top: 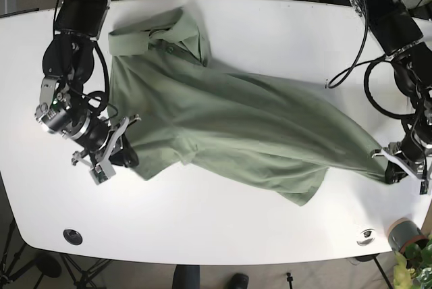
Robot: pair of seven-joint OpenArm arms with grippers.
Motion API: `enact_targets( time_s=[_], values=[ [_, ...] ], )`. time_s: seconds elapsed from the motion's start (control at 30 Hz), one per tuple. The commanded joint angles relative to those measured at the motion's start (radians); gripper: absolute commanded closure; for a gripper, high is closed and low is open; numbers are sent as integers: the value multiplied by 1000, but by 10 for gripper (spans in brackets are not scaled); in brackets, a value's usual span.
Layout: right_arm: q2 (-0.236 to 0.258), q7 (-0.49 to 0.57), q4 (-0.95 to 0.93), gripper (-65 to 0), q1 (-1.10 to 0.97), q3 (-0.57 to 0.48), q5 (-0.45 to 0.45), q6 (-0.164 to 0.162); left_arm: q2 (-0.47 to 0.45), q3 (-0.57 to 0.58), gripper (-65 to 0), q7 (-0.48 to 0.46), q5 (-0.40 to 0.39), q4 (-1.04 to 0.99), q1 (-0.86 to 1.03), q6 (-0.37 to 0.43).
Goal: Fold the T-shirt properly
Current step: 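Lift the shirt high with both grippers and swing it out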
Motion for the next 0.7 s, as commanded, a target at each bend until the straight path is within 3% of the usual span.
enact_targets(
  time_s=[0.0, 0.33, 0.5, 0.67],
  values=[
    [45, 28, 0, 0, 64, 3, 21, 5, -19, 8, 0, -38, -16, 17, -57, 1],
    [132, -5, -131, 0, 285, 1, 23, 5, -22, 52, 0, -62, -16, -122, -251, 2],
    [152, -9, -189, 0, 404, 0, 23, 5, -19, 55, 0, -79, -17, -214, -348, 2],
    [186, -43, -206, 0, 549, -71, 23, 5, -15, 55, 0, -79, -23, -279, -446, 1]
  ],
)
